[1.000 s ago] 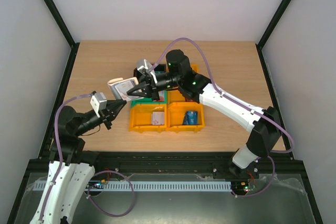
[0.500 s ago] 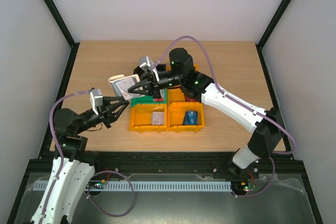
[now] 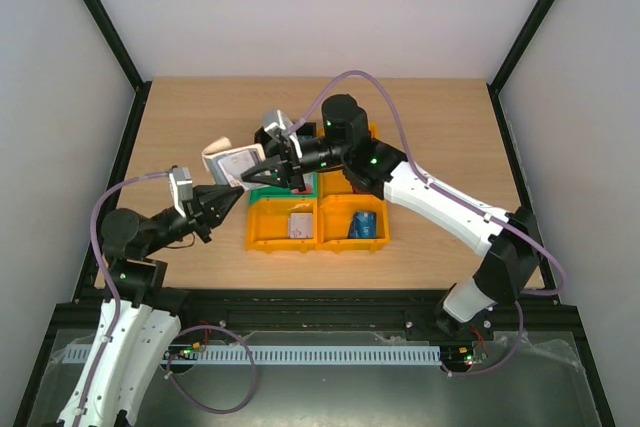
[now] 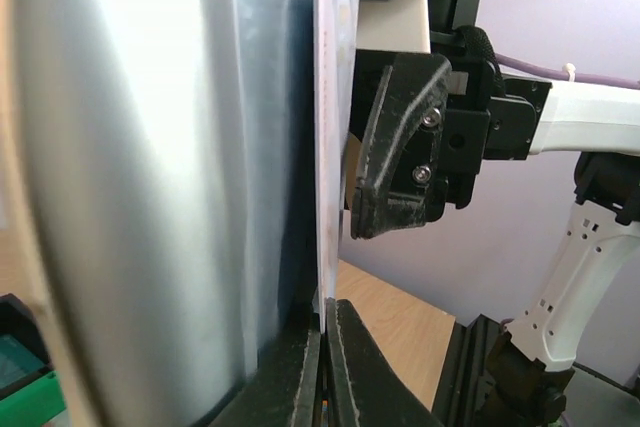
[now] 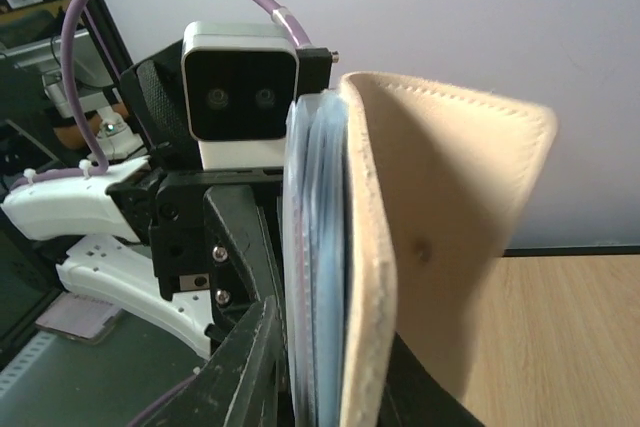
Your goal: Take the credit cards out of the card holder
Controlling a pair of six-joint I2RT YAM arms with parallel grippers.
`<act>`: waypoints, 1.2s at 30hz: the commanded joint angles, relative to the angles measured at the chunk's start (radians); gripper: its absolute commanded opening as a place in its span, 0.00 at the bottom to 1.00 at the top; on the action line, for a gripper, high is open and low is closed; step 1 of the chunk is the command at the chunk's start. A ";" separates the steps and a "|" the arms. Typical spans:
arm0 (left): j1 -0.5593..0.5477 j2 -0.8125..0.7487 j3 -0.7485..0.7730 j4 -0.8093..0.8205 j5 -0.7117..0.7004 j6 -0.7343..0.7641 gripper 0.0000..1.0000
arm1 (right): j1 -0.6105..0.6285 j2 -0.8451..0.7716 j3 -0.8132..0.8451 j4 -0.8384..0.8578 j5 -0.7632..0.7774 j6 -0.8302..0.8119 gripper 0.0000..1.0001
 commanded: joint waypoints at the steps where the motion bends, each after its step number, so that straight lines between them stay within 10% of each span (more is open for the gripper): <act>1: -0.001 -0.013 0.051 -0.081 -0.074 0.107 0.02 | -0.021 -0.076 -0.029 -0.030 -0.037 -0.022 0.21; 8: 0.001 -0.012 0.058 -0.105 -0.055 0.154 0.02 | -0.038 -0.096 -0.018 -0.164 -0.021 -0.123 0.27; 18: 0.002 -0.031 0.089 -0.278 -0.062 0.322 0.02 | -0.107 -0.125 -0.011 -0.186 0.003 -0.122 0.02; 36: 0.016 0.051 0.131 -0.495 -0.287 0.217 0.02 | -0.464 -0.316 -0.187 0.021 0.520 0.414 0.02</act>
